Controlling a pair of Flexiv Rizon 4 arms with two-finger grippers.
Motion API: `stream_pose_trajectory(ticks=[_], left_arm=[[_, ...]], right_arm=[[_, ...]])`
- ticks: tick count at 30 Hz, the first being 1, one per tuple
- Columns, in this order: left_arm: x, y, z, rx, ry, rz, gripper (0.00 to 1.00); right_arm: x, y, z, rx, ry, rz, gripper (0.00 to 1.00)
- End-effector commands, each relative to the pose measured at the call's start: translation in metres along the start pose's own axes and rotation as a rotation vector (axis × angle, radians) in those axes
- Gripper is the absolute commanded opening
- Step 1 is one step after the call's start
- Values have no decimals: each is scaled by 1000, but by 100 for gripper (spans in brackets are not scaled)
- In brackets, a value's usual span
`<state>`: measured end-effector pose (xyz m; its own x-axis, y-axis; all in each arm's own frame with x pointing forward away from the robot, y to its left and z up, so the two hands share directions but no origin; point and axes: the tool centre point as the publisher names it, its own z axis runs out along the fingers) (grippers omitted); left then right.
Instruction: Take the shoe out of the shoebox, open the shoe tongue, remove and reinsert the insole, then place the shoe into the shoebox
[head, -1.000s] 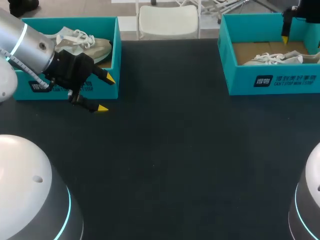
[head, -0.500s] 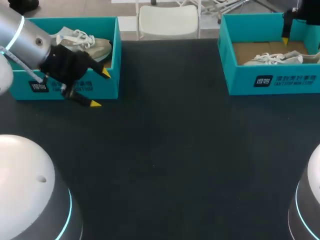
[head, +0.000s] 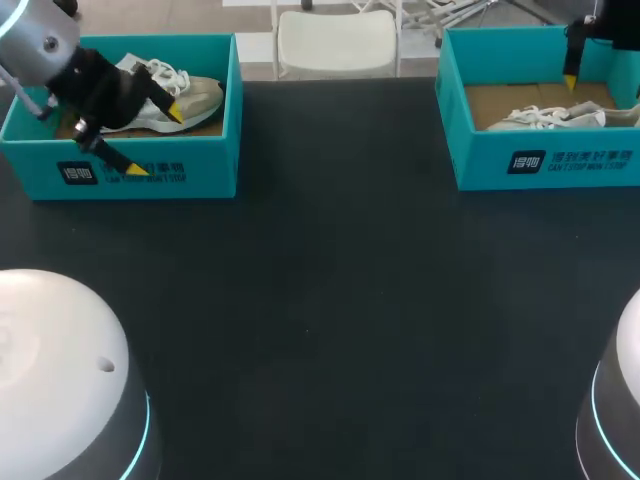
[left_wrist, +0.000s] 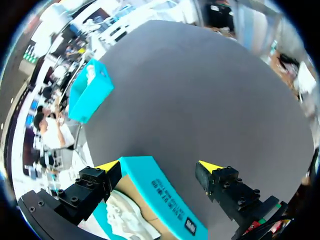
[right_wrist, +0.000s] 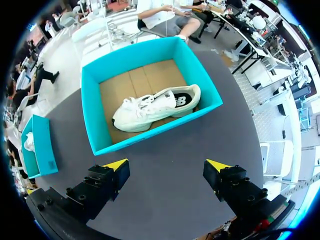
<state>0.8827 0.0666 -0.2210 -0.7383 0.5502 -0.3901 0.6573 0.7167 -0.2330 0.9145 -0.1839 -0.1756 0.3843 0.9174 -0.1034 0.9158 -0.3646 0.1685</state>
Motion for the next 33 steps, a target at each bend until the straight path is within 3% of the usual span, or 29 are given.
stream_pose_trajectory(ticks=[1, 15, 17, 22, 27, 30, 33], left_arm=[[1, 11, -15, 68, 164, 247, 100], [1, 11, -15, 68, 164, 247, 100], [-9, 30, -16, 75, 179, 317, 100], [-30, 85, -16, -7, 214, 471, 100], [-43, 136, -17, 1, 265, 649, 100], [-49, 161, -22, -50, 342, 768, 100], [-49, 176, -32, -34, 412, 879, 100]], right_arm=[[0, -1, 0, -2, 0, 0, 100], [0, -1, 0, -2, 0, 0, 100], [0, -1, 0, -2, 0, 0, 100], [0, -1, 0, -2, 0, 0, 100], [0, -1, 0, -2, 0, 0, 100], [0, -1, 0, -2, 0, 0, 100], [0, -1, 0, -2, 0, 0, 100]])
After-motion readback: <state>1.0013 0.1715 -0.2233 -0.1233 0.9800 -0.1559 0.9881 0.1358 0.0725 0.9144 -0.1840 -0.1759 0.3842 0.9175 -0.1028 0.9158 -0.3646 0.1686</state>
